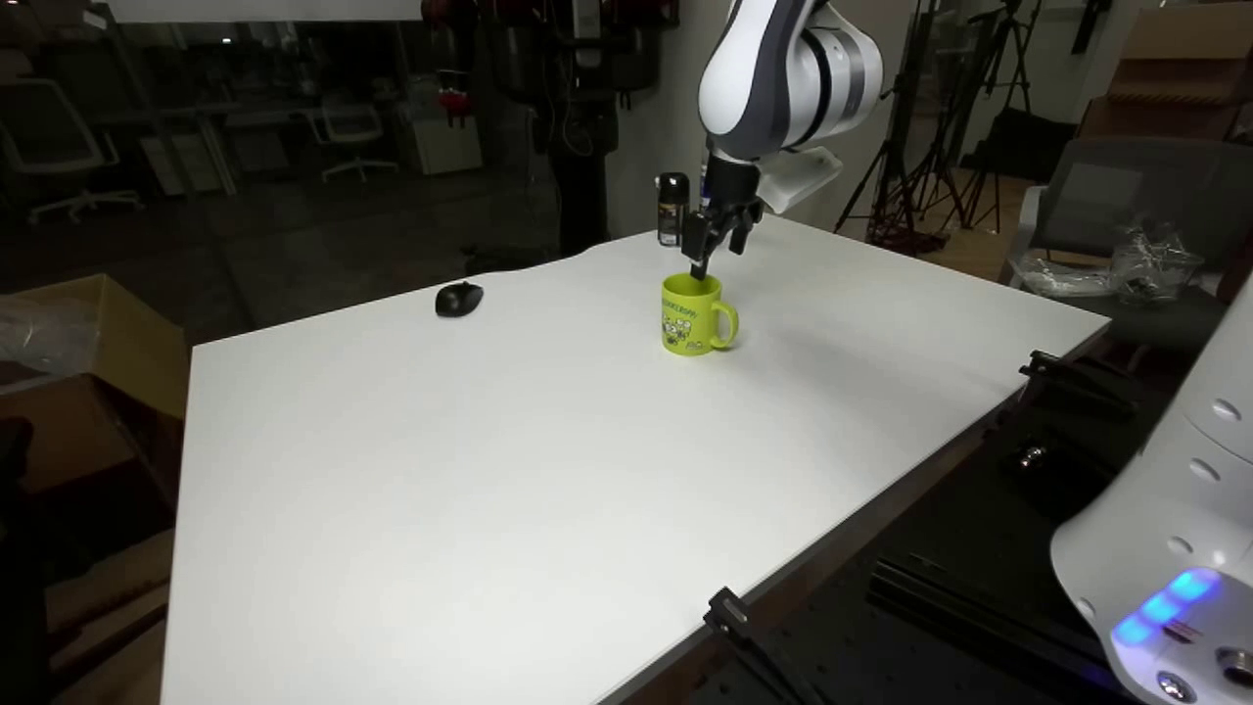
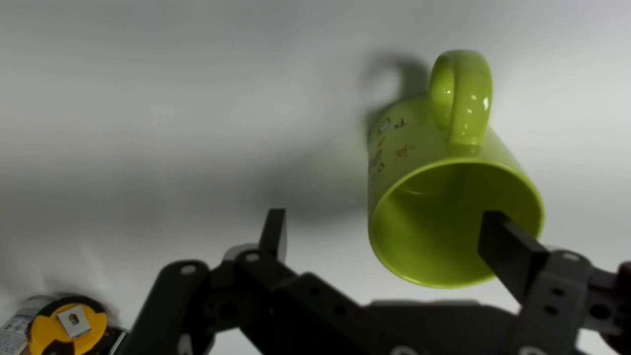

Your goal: Slightly move the cup to the left on the table

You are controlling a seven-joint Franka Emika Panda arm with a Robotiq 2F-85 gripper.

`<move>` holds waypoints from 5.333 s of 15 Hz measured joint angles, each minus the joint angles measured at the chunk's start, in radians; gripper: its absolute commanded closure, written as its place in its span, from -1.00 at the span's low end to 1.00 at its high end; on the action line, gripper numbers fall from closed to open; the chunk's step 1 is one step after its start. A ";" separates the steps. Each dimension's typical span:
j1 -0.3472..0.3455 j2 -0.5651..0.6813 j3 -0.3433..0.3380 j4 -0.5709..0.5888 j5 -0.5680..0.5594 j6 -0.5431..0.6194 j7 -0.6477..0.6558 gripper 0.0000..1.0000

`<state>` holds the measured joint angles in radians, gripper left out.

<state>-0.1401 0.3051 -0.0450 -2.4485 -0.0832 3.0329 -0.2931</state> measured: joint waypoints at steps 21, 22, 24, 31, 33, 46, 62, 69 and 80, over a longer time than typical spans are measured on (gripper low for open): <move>-0.130 0.191 0.167 0.132 0.116 0.070 0.067 -1.00; -0.137 0.191 0.171 0.132 0.121 0.070 0.067 -1.00; -0.149 0.192 0.177 0.132 0.124 0.070 0.071 -0.48; -0.157 0.192 0.183 0.132 0.125 0.072 0.078 0.50; -0.156 0.192 0.186 0.132 0.125 0.072 0.078 0.75; -0.130 0.154 0.237 0.135 0.042 -0.138 -0.104 -0.25; 0.155 -0.020 0.013 0.163 -0.431 -0.314 -0.050 -1.00; 0.152 -0.025 0.025 0.143 -0.290 -0.226 0.009 -1.00; 0.152 -0.025 0.026 0.141 -0.290 -0.223 0.018 -1.00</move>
<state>0.0118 0.2804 -0.0194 -2.3070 -0.3733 2.8094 -0.2755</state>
